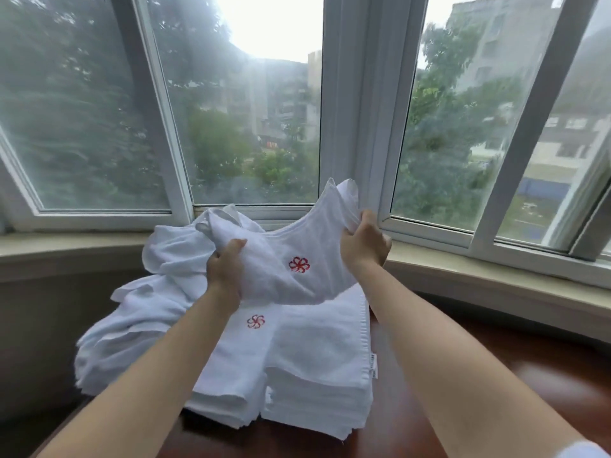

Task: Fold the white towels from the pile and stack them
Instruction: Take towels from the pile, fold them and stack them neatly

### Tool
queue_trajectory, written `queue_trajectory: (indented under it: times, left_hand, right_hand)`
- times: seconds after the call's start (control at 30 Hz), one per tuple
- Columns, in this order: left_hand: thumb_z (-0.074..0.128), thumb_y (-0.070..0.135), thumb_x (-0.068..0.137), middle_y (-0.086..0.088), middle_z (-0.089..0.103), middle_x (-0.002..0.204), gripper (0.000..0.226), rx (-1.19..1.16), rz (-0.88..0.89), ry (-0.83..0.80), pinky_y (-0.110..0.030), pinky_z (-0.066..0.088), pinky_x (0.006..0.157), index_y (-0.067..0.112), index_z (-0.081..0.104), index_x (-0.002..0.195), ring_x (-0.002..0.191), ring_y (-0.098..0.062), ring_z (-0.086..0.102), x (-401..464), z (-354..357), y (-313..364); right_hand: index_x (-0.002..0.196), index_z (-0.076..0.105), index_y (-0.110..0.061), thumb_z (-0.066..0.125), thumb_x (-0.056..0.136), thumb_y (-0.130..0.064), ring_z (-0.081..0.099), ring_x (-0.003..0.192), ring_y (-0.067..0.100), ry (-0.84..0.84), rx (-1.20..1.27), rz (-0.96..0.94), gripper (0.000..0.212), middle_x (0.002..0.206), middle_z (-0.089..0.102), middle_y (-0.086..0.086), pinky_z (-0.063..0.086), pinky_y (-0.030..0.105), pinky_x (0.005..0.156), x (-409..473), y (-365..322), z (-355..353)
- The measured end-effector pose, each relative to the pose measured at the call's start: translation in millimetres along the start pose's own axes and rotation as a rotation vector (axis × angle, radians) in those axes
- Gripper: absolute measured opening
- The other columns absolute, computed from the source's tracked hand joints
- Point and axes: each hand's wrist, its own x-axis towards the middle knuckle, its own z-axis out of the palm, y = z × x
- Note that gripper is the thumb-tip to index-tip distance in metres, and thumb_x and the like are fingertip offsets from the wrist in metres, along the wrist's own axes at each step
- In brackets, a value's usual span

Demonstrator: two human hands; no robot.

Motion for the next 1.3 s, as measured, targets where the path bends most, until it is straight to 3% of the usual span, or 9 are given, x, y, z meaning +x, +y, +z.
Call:
queue_trajectory:
  times: [0.17,0.33,0.5,0.73,0.8,0.93,1.07,1.17,1.3]
  left_hand:
    - [0.063,0.013,0.080,-0.003,0.058,0.078,0.011,-0.007,-0.115,0.191,-0.023,0.043,0.051,0.011,0.060,0.090,0.061,-0.020,0.055,19,-51,-29]
    - [0.069,0.010,0.077,-0.009,0.067,0.096,0.033,-0.031,-0.325,0.215,-0.035,0.054,0.069,0.012,0.058,0.108,0.082,-0.028,0.065,23,-98,-81]
    - [0.075,0.011,0.078,-0.001,0.069,0.096,0.028,0.012,-0.316,0.244,-0.039,0.056,0.079,0.018,0.063,0.103,0.088,-0.023,0.067,16,-125,-116]
    - [0.076,0.015,0.081,0.003,0.073,0.098,0.029,-0.026,-0.356,0.199,-0.030,0.056,0.073,0.020,0.065,0.107,0.090,-0.015,0.069,3,-135,-123]
    - [0.076,0.012,0.081,-0.002,0.072,0.100,0.027,-0.036,-0.472,0.185,-0.037,0.057,0.078,0.016,0.064,0.106,0.091,-0.020,0.068,7,-136,-125]
    - [0.067,0.001,0.086,-0.017,0.065,0.102,0.021,-0.171,-0.854,0.106,-0.047,0.054,0.068,0.003,0.059,0.105,0.088,-0.031,0.063,17,-143,-130]
    - [0.065,0.010,0.090,-0.020,0.062,0.101,0.017,-0.169,-1.024,0.050,-0.053,0.054,0.071,0.004,0.055,0.102,0.090,-0.036,0.061,16,-154,-140]
    - [0.066,0.020,0.087,-0.018,0.064,0.101,0.026,-0.153,-0.917,0.143,-0.043,0.054,0.063,0.005,0.056,0.105,0.086,-0.032,0.063,23,-162,-140]
    - [0.056,0.002,0.086,-0.009,0.055,0.091,0.015,0.058,-0.548,0.377,-0.033,0.045,0.067,0.015,0.053,0.092,0.075,-0.023,0.051,38,-175,-144]
  right_hand:
    - [0.108,0.048,-0.020,0.049,0.086,-0.016,0.059,0.087,0.032,-0.070,-0.095,-0.086,0.022,0.093,0.069,0.007,0.023,0.033,0.077,-4,-38,69]
    - [0.111,0.052,-0.018,0.048,0.087,-0.015,0.059,0.091,0.031,-0.123,-0.159,-0.228,0.024,0.095,0.069,0.010,0.027,0.034,0.085,-18,-57,128]
    - [0.112,0.054,-0.017,0.049,0.086,-0.012,0.059,0.093,0.031,-0.154,-0.181,-0.260,0.027,0.100,0.068,0.009,0.027,0.035,0.085,-32,-66,167]
    - [0.110,0.053,-0.014,0.048,0.086,-0.013,0.059,0.085,0.030,-0.049,-0.148,-0.209,0.024,0.090,0.067,0.008,0.026,0.034,0.083,-26,-81,192]
    - [0.109,0.052,-0.014,0.048,0.085,-0.012,0.058,0.083,0.030,-0.032,-0.154,-0.194,0.024,0.087,0.066,0.007,0.025,0.034,0.083,-27,-86,195]
    - [0.115,0.051,-0.017,0.047,0.085,-0.011,0.059,0.091,0.029,-0.208,-0.274,-0.171,0.032,0.095,0.067,0.007,0.027,0.034,0.091,-40,-83,203]
    - [0.118,0.049,-0.018,0.048,0.084,-0.009,0.058,0.097,0.028,-0.251,-0.300,-0.149,0.035,0.099,0.067,0.006,0.026,0.034,0.094,-54,-75,207]
    - [0.114,0.051,-0.015,0.047,0.085,-0.008,0.057,0.092,0.029,-0.181,-0.260,-0.158,0.031,0.096,0.068,0.006,0.025,0.034,0.093,-50,-76,204]
    - [0.110,0.052,-0.013,0.048,0.087,-0.010,0.056,0.089,0.028,-0.059,-0.186,-0.146,0.024,0.089,0.064,0.006,0.023,0.035,0.099,-47,-75,199]
